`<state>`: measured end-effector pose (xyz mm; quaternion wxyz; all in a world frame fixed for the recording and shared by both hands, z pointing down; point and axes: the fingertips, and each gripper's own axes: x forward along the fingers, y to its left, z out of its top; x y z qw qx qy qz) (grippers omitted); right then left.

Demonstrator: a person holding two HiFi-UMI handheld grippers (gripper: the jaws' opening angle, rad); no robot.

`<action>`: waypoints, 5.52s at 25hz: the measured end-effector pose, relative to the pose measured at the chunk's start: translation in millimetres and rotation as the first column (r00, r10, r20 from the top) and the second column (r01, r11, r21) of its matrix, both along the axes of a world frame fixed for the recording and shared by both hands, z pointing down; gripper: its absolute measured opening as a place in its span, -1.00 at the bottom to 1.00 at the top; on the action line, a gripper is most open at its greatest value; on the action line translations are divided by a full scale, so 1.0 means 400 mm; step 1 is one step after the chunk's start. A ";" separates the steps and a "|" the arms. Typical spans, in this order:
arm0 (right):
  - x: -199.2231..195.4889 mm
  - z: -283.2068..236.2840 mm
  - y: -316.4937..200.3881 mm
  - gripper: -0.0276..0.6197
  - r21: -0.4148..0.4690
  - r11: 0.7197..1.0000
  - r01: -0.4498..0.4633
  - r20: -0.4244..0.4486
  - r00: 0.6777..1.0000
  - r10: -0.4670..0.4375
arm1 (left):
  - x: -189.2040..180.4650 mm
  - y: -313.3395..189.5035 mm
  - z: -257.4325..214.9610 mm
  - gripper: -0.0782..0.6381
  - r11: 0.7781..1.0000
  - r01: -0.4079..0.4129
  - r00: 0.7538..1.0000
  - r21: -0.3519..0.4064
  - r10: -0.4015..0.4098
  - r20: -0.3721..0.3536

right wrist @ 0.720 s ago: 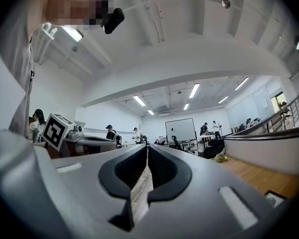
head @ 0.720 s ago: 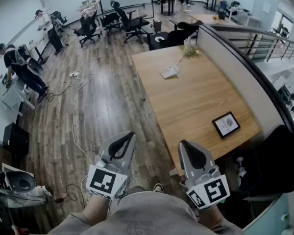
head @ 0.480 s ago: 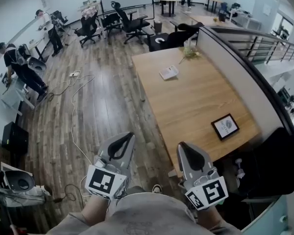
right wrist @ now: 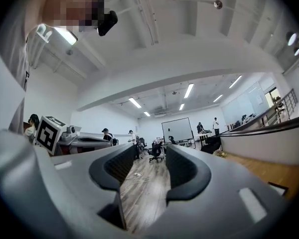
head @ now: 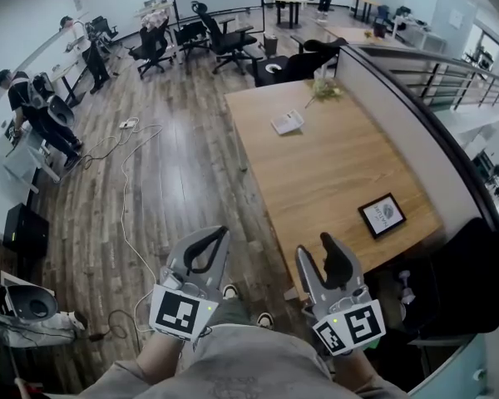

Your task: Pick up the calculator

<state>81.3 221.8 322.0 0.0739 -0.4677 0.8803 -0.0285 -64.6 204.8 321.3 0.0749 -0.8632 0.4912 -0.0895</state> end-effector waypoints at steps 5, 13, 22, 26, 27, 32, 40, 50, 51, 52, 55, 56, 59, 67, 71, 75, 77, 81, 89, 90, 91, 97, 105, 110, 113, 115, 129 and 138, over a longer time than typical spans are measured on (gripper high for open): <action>0.000 0.009 -0.031 -0.25 -0.010 1.000 -0.018 -0.021 1.000 0.017 | -0.016 -0.020 0.010 -0.78 1.000 0.008 1.000 -0.005 -0.008 0.000; -0.068 0.047 -0.141 -0.25 -0.044 0.999 -0.010 -0.051 0.999 0.008 | -0.042 -0.127 0.018 -0.78 1.000 -0.011 1.000 0.005 0.011 0.004; -0.175 0.076 -0.360 -0.25 -0.095 0.995 -0.038 -0.087 0.996 0.029 | -0.150 -0.358 0.042 -0.78 0.998 -0.041 0.999 -0.045 0.040 -0.013; -0.235 0.084 -0.488 -0.25 -0.121 0.990 -0.077 -0.108 0.992 0.064 | -0.221 -0.499 0.036 -0.78 0.996 -0.064 0.998 -0.061 0.063 -0.021; -0.250 0.083 -0.522 -0.25 -0.129 0.988 -0.090 -0.112 0.991 0.076 | -0.237 -0.536 0.030 -0.78 0.995 -0.076 0.997 -0.060 0.075 -0.022; -0.315 0.078 -0.687 -0.25 -0.173 0.972 -0.161 -0.133 0.981 0.139 | -0.327 -0.703 0.000 -0.78 0.989 -0.133 0.991 -0.065 0.132 -0.021; -0.399 0.073 -0.871 -0.25 -0.170 0.947 -0.274 -0.151 0.957 0.249 | -0.481 -0.907 -0.009 -0.78 0.979 -0.199 0.980 -0.035 0.200 0.007; -0.337 0.147 -1.029 -0.25 -0.233 0.905 -0.357 -0.166 0.931 0.325 | -0.454 -1.086 0.059 -0.78 0.951 -0.292 0.956 -0.101 0.292 -0.012; -0.328 0.154 -1.045 -0.25 -0.238 0.900 -0.364 -0.164 0.929 0.332 | -0.446 -1.106 0.064 -0.78 0.948 -0.299 0.954 -0.105 0.300 -0.010; -0.318 0.162 -1.063 -0.25 -0.244 0.896 -0.372 -0.163 0.926 0.340 | -0.437 -1.126 0.069 -0.78 0.946 -0.306 0.952 -0.109 0.307 -0.006; -0.286 0.189 -1.124 -0.25 -0.266 0.882 -0.389 -0.158 0.920 0.358 | -0.404 -1.194 0.085 -0.78 0.936 -0.331 0.943 -0.121 0.334 0.007; -0.273 0.202 -1.148 -0.25 -0.272 0.878 -0.395 -0.155 0.918 0.365 | -0.389 -1.219 0.092 -0.78 0.932 -0.340 0.939 -0.124 0.344 0.010; -0.228 0.235 -1.224 -0.25 -0.282 0.867 -0.410 -0.139 0.912 0.386 | -0.344 -1.304 0.117 -0.78 0.922 -0.363 0.929 -0.134 0.369 0.022; -0.117 0.303 -1.425 -0.25 -0.342 0.841 -0.420 -0.084 0.905 0.418 | -0.204 -1.539 0.187 -0.78 0.891 -0.405 0.905 -0.202 0.423 0.048; -0.054 0.347 -1.532 -0.25 -0.388 0.825 -0.410 -0.083 0.907 0.412 | -0.135 -1.652 0.218 -0.78 0.881 -0.408 0.899 -0.240 0.434 0.065; 0.001 0.396 -1.620 -0.25 -0.457 0.811 -0.366 -0.032 0.918 0.396 | -0.077 -1.732 0.255 -0.78 0.867 -0.408 0.892 -0.286 0.446 0.079; 0.024 0.439 -1.665 -0.25 -0.492 0.800 -0.343 -0.004 0.920 0.392 | -0.057 -1.768 0.283 -0.78 0.862 -0.401 0.891 -0.311 0.445 0.085; 0.076 0.529 -1.751 -0.26 -0.554 0.767 -0.323 0.028 0.914 0.405 | -0.018 -1.828 0.341 -0.78 0.844 -0.394 0.883 -0.364 0.458 0.106; 0.138 0.659 -1.861 -0.26 -0.636 0.720 -0.279 0.029 0.923 0.383 | 0.065 -1.894 0.447 -0.78 0.791 -0.422 0.840 -0.443 0.525 0.138; 0.141 0.673 -1.872 -0.25 -0.643 0.715 -0.275 0.026 0.925 0.379 | 0.075 -1.902 0.463 -0.78 0.784 -0.426 0.833 -0.452 0.535 0.143; 0.145 0.690 -1.885 -0.25 -0.653 0.707 -0.271 0.022 0.927 0.375 | 0.084 -1.912 0.479 -0.78 0.777 -0.429 0.826 -0.462 0.544 0.148; 0.165 0.803 -1.954 -0.26 -0.721 0.649 -0.241 0.076 0.905 0.420 | 0.160 -1.960 0.562 -0.78 0.703 -0.478 0.757 -0.527 0.633 0.158; 0.202 0.924 -1.994 -0.26 -0.794 0.543 -0.272 0.061 0.854 0.517 | 0.217 -2.037 0.655 -0.78 0.598 -0.543 0.667 -0.590 0.734 0.129; 0.196 0.967 -2.014 -0.26 -0.816 0.516 -0.261 0.062 0.848 0.527 | 0.212 -2.079 0.713 -0.78 0.526 -0.573 0.601 -0.628 0.791 0.115; 0.169 0.987 -2.032 -0.26 -0.829 0.521 -0.202 0.111 0.855 0.507 | 0.206 -2.096 0.738 -0.78 0.490 -0.589 0.561 -0.643 0.820 0.111; 0.160 1.005 -2.037 -0.27 -0.844 0.502 -0.187 0.115 0.852 0.511 | 0.199 -2.109 0.754 -0.78 0.469 -0.596 0.539 -0.652 0.836 0.108; 0.124 0.969 -2.034 -0.64 -0.841 0.516 -0.164 0.189 0.805 0.563 | 0.143 -2.143 0.747 -0.78 0.410 -0.625 0.494 -0.664 0.866 0.070; 0.100 0.816 -1.999 -0.73 -0.812 0.512 -0.279 0.102 0.796 0.596 | 0.121 -2.121 0.634 -0.78 0.413 -0.661 0.502 -0.626 0.864 0.041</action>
